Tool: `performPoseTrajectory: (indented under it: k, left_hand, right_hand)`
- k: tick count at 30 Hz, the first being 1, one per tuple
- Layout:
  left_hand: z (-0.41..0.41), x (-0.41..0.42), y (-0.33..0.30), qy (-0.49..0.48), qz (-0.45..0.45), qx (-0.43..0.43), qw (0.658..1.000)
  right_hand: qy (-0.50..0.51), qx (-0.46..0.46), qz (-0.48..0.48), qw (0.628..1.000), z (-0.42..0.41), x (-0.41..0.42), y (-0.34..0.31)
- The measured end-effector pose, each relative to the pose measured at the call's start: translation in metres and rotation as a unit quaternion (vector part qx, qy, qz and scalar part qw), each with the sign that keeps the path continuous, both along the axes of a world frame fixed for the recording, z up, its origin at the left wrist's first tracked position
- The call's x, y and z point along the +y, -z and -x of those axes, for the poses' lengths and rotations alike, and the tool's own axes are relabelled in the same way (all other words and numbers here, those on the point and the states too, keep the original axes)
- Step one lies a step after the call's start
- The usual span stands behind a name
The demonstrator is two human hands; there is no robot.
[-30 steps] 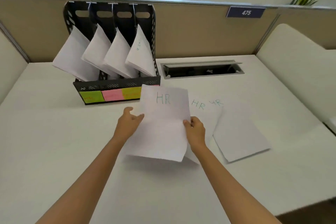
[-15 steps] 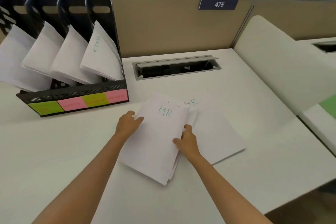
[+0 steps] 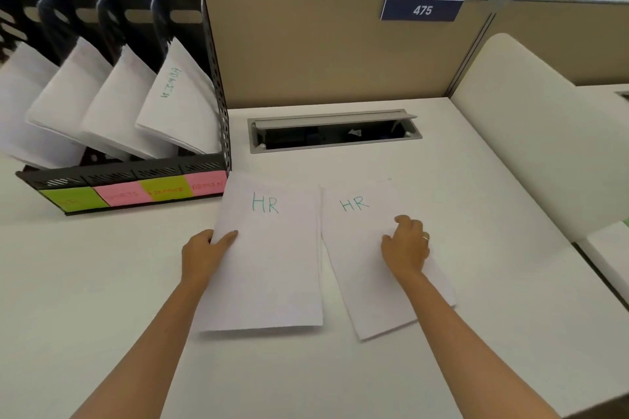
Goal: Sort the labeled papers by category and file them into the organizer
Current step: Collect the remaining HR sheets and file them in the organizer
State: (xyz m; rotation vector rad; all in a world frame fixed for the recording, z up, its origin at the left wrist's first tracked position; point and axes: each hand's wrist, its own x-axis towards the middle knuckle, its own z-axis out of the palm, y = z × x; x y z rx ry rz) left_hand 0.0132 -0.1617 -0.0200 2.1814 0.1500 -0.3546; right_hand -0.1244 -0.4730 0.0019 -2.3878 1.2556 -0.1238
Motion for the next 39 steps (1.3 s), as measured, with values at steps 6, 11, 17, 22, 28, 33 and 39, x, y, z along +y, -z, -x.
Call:
performPoseTrajectory:
  k: [6,11,17,22,28,33,39]
  left_hand:
    - [0.017,0.01,0.004,-0.027,0.052,-0.002,0.998]
    - [0.024,0.016,0.006,-0.025,0.096,0.011,0.995]
    - [0.035,0.02,0.008,-0.009,0.113,0.015,0.993]
    - [0.046,0.015,0.01,-0.018,0.099,-0.007,0.995]
    - [0.056,0.006,0.009,-0.034,0.091,-0.032,0.995]
    - [0.062,0.004,0.009,-0.059,0.1,-0.051,0.992]
    - [0.061,0.005,0.006,-0.044,0.126,0.007,0.991]
  right_hand:
    - [0.029,0.136,-0.036,0.99,0.005,-0.042,-0.001]
    - [0.036,0.074,-0.091,0.992,0.006,-0.056,0.004]
    - [0.044,-0.202,-0.046,0.977,0.002,-0.072,-0.014]
    - [0.092,-0.308,-0.042,0.946,-0.018,-0.084,-0.041]
    - [-0.079,-0.25,-0.142,0.955,-0.036,-0.029,-0.036]
    - [-0.214,-0.125,-0.215,0.945,-0.041,0.033,-0.006]
    - [-0.26,-0.091,-0.245,0.93,-0.047,0.079,0.01]
